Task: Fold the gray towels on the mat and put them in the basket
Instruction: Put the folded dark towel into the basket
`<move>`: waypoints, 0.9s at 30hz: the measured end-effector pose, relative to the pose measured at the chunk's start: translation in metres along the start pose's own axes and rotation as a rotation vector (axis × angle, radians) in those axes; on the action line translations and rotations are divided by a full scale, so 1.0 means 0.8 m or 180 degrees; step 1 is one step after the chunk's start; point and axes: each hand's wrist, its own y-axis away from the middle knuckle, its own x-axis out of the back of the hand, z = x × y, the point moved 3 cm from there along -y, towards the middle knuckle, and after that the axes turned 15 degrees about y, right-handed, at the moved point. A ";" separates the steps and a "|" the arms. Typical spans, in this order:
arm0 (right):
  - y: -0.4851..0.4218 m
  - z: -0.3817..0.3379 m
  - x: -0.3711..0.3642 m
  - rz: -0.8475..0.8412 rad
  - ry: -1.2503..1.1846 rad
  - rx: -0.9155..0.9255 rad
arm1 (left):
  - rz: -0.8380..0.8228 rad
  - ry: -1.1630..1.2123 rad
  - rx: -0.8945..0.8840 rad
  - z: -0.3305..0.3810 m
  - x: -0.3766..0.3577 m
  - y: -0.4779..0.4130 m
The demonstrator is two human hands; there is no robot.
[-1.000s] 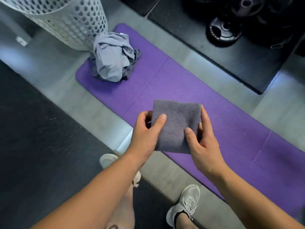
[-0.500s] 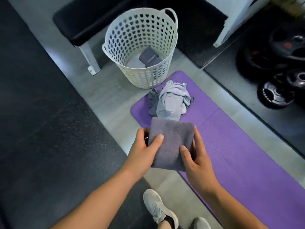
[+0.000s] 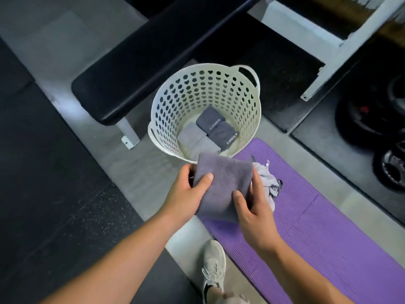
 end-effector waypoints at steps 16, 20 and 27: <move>-0.396 0.014 -0.105 0.0402 0.0216 -0.0667 | -0.0540 -0.0956 0.0143 0.043 0.022 -0.459; -0.468 0.052 -0.140 0.0610 0.0188 -0.0953 | -0.0723 -0.1068 0.0240 0.015 0.018 -0.555; -0.565 0.136 -0.184 0.0757 0.0493 -0.1289 | -0.0870 -0.1163 0.0376 -0.047 0.003 -0.684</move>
